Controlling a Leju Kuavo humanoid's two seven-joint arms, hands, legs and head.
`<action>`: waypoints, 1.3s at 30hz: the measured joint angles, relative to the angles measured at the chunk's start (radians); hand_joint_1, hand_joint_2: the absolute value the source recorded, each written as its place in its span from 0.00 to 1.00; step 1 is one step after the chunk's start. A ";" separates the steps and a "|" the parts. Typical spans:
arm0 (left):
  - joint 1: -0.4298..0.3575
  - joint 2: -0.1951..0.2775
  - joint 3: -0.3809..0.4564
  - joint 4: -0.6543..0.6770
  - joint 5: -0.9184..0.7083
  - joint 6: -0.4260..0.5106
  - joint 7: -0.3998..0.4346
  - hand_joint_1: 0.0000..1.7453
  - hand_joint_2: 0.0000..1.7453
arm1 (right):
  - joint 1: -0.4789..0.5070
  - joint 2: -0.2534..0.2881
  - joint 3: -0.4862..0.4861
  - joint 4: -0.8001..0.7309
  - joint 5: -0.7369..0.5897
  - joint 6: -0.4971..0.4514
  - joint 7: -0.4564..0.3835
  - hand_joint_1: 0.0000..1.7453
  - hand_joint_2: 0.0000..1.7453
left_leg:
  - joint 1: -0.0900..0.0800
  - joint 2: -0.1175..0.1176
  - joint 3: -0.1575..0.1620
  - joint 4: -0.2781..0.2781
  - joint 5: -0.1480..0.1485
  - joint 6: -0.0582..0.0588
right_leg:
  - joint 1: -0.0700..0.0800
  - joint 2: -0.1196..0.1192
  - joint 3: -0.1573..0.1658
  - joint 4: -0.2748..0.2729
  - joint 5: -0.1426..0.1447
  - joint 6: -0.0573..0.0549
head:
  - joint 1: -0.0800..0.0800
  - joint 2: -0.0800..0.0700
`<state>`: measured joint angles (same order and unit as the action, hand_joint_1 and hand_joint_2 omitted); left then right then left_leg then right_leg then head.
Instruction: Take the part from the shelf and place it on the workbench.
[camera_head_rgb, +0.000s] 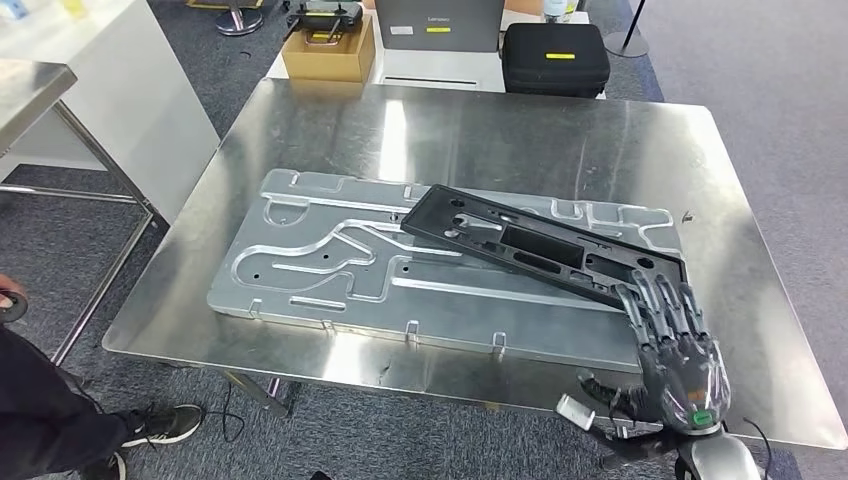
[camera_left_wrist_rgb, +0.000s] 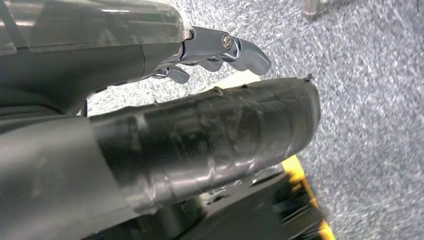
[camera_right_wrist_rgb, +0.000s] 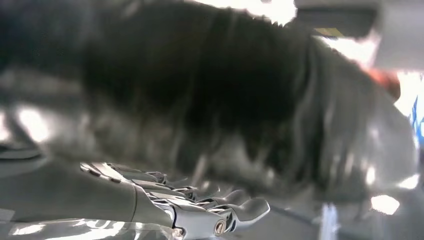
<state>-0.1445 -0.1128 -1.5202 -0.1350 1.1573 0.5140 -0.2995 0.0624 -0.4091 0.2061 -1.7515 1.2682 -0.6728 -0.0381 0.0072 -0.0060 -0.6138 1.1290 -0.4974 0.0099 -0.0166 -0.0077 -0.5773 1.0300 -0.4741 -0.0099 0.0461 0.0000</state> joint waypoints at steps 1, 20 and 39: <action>0.000 0.000 0.002 0.000 0.003 0.006 0.000 0.00 0.00 | 0.020 0.035 -0.020 -0.034 -0.066 -0.011 -0.058 0.00 0.00 | -0.002 0.000 0.028 -0.057 0.018 0.005 | 0.002 0.002 0.001 0.001 -0.001 0.002 | 0.000 0.000; 0.007 -0.001 0.006 0.000 0.021 0.034 0.018 0.00 0.00 | 0.133 0.345 -0.130 -0.168 -0.538 -0.021 -0.352 0.00 0.00 | -0.002 0.010 -0.002 -0.099 0.080 0.003 | -0.001 0.010 0.064 -0.001 -0.049 0.019 | 0.001 0.000; 0.011 0.005 0.016 0.000 0.031 0.037 0.018 0.00 0.00 | 0.174 0.393 -0.154 -0.171 -0.633 -0.020 -0.404 0.00 0.00 | -0.004 0.017 0.129 -0.165 0.004 0.044 | 0.004 0.008 -0.084 0.087 -0.039 0.033 | 0.001 0.000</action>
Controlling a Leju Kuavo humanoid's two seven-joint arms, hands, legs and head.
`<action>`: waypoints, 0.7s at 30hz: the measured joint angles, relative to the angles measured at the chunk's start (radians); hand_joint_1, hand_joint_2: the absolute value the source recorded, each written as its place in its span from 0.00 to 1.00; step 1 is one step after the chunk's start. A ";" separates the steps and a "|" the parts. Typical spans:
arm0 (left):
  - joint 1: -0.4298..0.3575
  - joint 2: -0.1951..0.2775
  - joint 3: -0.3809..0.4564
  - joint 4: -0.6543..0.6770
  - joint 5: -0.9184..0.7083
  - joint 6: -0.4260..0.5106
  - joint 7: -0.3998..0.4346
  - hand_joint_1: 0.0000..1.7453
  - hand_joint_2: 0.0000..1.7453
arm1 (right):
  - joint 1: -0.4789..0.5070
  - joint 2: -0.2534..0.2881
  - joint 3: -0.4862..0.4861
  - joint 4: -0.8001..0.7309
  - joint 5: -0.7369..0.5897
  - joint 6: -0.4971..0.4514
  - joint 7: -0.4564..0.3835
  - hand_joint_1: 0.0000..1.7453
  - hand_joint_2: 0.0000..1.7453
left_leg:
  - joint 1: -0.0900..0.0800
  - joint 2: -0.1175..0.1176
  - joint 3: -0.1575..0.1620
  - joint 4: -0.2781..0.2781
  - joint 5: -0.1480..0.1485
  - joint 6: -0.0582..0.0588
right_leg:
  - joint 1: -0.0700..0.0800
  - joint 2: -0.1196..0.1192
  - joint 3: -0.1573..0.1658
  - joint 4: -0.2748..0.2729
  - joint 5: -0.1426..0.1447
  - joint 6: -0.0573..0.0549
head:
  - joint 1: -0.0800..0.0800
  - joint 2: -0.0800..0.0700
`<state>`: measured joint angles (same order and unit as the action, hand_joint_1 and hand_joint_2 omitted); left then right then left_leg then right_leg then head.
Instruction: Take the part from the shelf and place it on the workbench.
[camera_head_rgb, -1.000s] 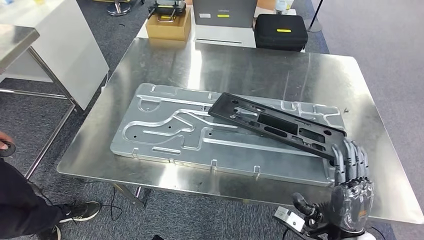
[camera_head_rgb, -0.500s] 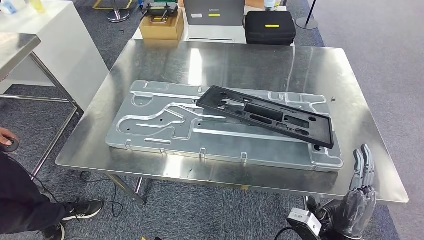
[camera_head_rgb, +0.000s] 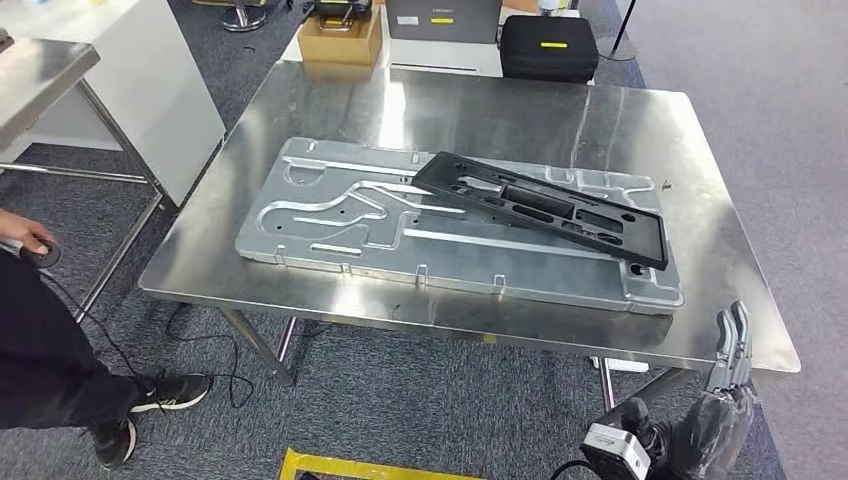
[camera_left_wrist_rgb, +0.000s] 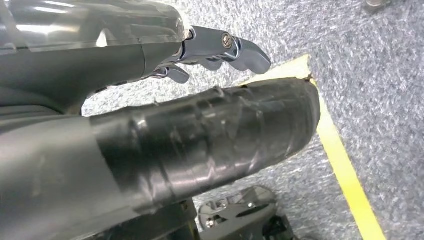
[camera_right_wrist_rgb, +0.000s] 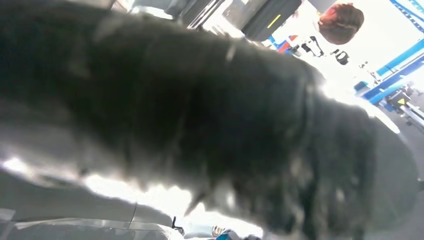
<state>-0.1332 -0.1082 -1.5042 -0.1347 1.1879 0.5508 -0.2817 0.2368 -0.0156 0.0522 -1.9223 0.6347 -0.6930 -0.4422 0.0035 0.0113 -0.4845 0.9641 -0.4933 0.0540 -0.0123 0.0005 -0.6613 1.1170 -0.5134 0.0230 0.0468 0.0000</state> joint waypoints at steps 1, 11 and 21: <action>0.000 0.000 0.000 0.000 0.001 0.000 0.000 0.00 0.00 | 0.003 0.000 -0.002 0.001 -0.006 0.001 0.001 0.00 0.00 | 0.000 0.001 -0.013 0.001 0.009 0.004 | -0.001 0.000 -0.016 0.061 -0.049 0.004 | 0.001 0.000; 0.002 -0.001 0.004 0.000 0.004 0.000 -0.001 0.00 0.00 | 0.019 0.000 -0.028 0.038 -0.022 0.006 0.015 0.00 0.00 | -0.003 0.001 -0.110 0.058 0.059 -0.033 | -0.003 0.001 0.164 -0.101 -0.022 -0.006 | -0.001 0.000; 0.005 0.000 0.010 0.000 0.014 0.000 -0.001 0.00 0.00 | 0.018 0.047 -0.150 0.176 -0.117 0.117 0.003 0.00 0.00 | 0.005 -0.005 -0.108 0.263 -0.065 -0.059 | -0.003 -0.009 0.059 -0.096 0.062 -0.042 | -0.002 0.000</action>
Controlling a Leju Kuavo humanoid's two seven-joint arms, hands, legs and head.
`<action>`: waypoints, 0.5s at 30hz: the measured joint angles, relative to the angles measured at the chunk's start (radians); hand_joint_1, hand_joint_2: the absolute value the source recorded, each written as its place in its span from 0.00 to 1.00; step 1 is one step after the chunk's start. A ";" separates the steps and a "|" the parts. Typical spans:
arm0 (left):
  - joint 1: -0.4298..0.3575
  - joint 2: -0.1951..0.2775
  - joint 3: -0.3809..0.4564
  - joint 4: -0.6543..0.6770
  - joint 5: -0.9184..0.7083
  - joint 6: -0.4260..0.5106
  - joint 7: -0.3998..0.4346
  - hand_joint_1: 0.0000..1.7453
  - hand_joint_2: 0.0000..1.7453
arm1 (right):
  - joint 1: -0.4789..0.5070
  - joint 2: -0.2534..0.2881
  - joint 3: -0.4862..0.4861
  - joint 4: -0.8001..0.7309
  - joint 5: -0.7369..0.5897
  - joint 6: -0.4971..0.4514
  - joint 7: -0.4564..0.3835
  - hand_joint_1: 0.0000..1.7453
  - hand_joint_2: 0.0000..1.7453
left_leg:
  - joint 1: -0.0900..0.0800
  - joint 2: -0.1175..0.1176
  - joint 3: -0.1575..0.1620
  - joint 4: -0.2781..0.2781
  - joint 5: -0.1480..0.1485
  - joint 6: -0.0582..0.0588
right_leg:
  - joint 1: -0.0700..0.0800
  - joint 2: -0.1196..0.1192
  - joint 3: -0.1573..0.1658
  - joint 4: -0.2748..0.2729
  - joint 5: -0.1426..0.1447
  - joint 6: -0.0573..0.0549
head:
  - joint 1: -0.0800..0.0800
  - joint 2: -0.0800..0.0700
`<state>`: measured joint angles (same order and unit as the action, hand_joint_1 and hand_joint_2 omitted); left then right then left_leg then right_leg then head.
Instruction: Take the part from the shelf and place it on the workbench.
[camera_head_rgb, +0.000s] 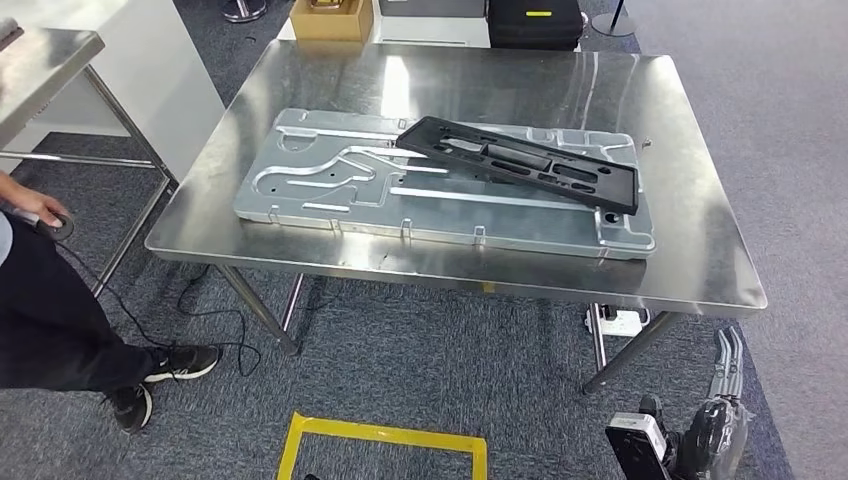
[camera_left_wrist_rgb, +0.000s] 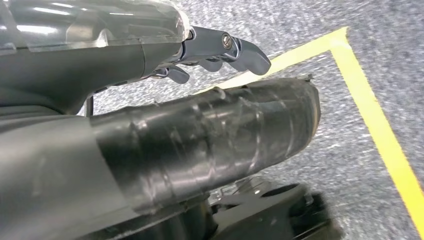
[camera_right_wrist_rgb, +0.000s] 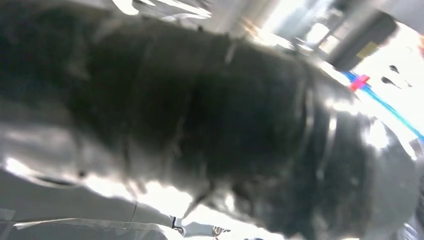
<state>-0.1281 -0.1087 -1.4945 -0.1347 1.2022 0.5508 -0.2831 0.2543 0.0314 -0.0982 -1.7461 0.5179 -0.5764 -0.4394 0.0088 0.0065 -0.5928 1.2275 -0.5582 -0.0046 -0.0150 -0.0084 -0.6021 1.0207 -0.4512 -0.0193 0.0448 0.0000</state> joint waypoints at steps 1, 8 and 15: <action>-0.001 0.000 0.000 0.000 0.001 0.000 0.000 0.00 0.00 | -0.002 0.008 -0.022 0.027 -0.007 0.019 -0.008 0.00 0.00 | -0.001 -0.001 0.051 -0.072 0.018 0.006 | 0.001 0.000 -0.009 0.003 0.006 0.003 | 0.000 0.000; -0.002 0.000 0.001 0.000 0.010 0.000 0.000 0.00 0.00 | -0.071 0.048 -0.231 0.335 -0.010 0.223 -0.010 0.00 0.00 | -0.005 0.002 0.134 -0.262 0.039 0.054 | 0.002 0.000 -0.032 0.022 0.008 0.042 | 0.001 0.000; -0.001 0.000 -0.001 0.000 0.006 -0.002 0.009 0.00 0.00 | -0.207 0.044 -0.510 0.944 0.009 0.255 -0.065 0.00 0.00 | -0.007 0.005 0.052 -0.241 0.092 0.066 | -0.004 0.004 -0.033 0.211 -0.091 0.057 | 0.002 0.000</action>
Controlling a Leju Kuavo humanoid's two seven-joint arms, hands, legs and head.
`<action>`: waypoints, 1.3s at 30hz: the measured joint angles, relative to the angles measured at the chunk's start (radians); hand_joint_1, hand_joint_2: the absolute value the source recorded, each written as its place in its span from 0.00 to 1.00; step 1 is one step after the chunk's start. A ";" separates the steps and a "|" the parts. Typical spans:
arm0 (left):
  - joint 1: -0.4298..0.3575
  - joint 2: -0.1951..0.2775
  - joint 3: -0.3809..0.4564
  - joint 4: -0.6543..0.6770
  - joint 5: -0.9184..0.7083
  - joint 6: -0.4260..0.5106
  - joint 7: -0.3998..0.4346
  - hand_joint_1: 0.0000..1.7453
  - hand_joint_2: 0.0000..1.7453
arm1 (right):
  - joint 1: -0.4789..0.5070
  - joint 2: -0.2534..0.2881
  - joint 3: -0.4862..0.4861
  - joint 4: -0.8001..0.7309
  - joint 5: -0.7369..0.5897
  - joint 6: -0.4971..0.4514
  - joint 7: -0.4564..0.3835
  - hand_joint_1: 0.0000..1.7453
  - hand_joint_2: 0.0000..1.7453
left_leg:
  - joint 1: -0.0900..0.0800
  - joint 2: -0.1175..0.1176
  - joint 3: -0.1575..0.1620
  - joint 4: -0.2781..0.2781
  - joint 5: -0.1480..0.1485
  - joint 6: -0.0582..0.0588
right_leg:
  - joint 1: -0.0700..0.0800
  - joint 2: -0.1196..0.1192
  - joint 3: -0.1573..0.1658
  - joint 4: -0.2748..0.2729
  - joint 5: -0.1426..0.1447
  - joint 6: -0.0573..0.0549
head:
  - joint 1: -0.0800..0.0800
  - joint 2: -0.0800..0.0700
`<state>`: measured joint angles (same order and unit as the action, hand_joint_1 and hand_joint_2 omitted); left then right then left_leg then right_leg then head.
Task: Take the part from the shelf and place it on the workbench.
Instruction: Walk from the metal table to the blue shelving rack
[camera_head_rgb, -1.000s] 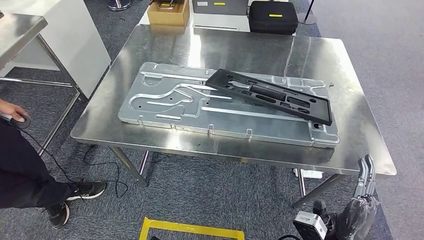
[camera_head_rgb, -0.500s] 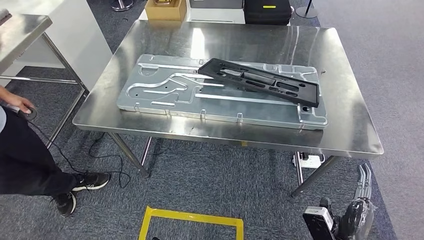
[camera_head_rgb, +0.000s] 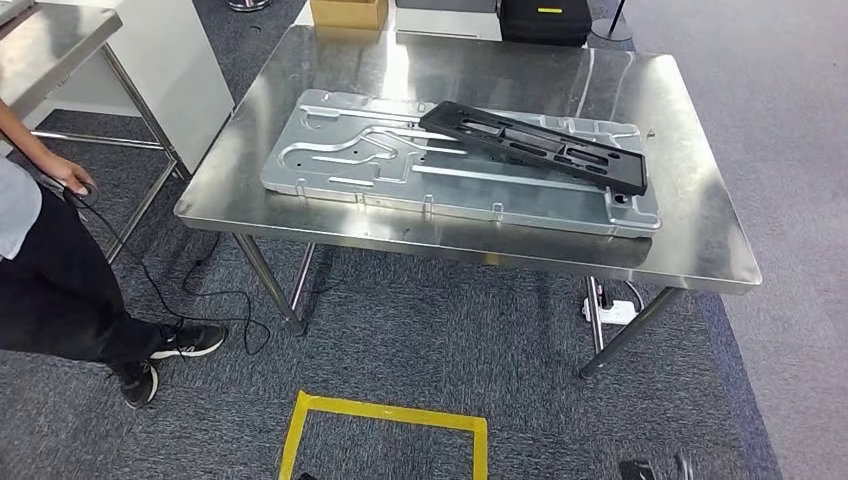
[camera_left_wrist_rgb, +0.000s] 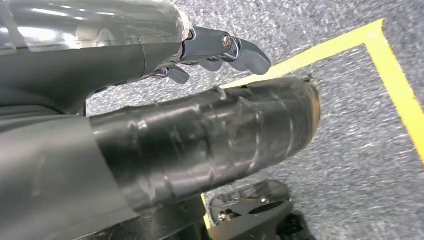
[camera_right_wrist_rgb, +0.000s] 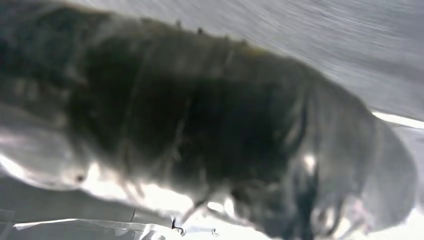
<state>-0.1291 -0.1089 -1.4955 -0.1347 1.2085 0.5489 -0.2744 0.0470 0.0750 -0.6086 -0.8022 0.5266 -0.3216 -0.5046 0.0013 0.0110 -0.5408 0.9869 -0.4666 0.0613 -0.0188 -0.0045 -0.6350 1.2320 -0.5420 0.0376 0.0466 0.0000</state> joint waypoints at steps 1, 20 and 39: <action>0.000 0.000 -0.001 0.000 0.000 0.000 0.001 0.00 0.00 | -0.012 -0.002 -0.026 0.069 0.005 -0.007 0.009 0.00 0.00 | 0.000 0.000 -0.011 0.009 0.002 -0.002 | -0.001 0.000 0.045 -0.065 0.018 -0.001 | 0.000 0.000; -0.012 0.000 -0.033 0.000 -0.001 0.000 0.011 0.00 0.00 | -0.082 0.047 -0.143 0.544 0.153 0.040 0.488 0.00 0.00 | -0.007 -0.005 0.103 -0.005 -0.087 -0.030 | 0.010 -0.004 0.022 -0.204 0.107 -0.040 | -0.002 0.000; -0.010 -0.003 -0.051 0.000 0.011 0.001 0.012 0.00 0.00 | -0.089 0.077 -0.143 0.570 0.164 0.071 0.401 0.00 0.00 | -0.002 -0.001 -0.046 0.070 -0.032 -0.045 | 0.001 0.001 0.126 -0.227 0.022 -0.048 | -0.001 0.000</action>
<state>-0.1390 -0.1119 -1.5463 -0.1347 1.2192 0.5497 -0.2625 -0.0424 0.1518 -0.7519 -0.2327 0.6906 -0.2502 -0.1036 -0.0003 0.0098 -0.5865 1.0564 -0.4986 0.0159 -0.0174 -0.0037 -0.5087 1.0054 -0.5202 -0.0105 0.0456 0.0000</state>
